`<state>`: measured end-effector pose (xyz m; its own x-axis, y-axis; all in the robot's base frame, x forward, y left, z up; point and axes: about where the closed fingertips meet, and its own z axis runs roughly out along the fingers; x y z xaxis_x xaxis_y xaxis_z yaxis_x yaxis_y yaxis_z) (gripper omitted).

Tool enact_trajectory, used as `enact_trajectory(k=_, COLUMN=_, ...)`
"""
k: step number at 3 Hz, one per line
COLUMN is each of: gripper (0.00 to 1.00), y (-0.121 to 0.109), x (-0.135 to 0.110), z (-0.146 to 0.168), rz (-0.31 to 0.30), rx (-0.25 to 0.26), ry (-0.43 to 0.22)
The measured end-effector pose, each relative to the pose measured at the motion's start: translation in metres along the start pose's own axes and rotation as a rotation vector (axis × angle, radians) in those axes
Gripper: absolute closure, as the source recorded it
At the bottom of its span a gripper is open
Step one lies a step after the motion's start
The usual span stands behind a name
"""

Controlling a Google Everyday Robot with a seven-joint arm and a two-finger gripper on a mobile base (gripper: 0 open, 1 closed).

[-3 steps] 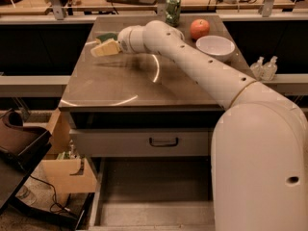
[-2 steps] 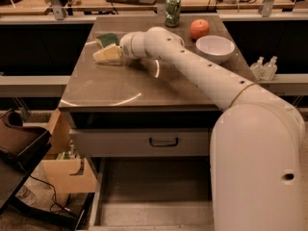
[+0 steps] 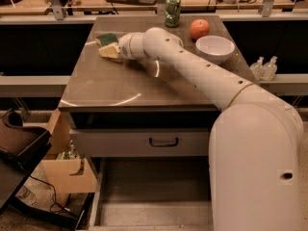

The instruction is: Place sponge into middle drawer

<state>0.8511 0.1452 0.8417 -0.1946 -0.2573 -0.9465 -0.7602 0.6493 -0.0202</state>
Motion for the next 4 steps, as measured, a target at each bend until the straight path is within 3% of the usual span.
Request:
enact_trajectory(k=2, gripper=0.88, y=0.0043, x=0.0018, z=0.0041, rz=0.001, rx=-0.007, ry=0.003)
enact_trajectory(k=3, gripper=1.00, y=0.0061, x=0.0025, z=0.0059, rz=0.001, rx=-0.011, ry=0.004)
enact_trajectory(k=4, gripper=1.00, y=0.0066, x=0.0019, z=0.0063, rz=0.000, rx=-0.012, ry=0.004)
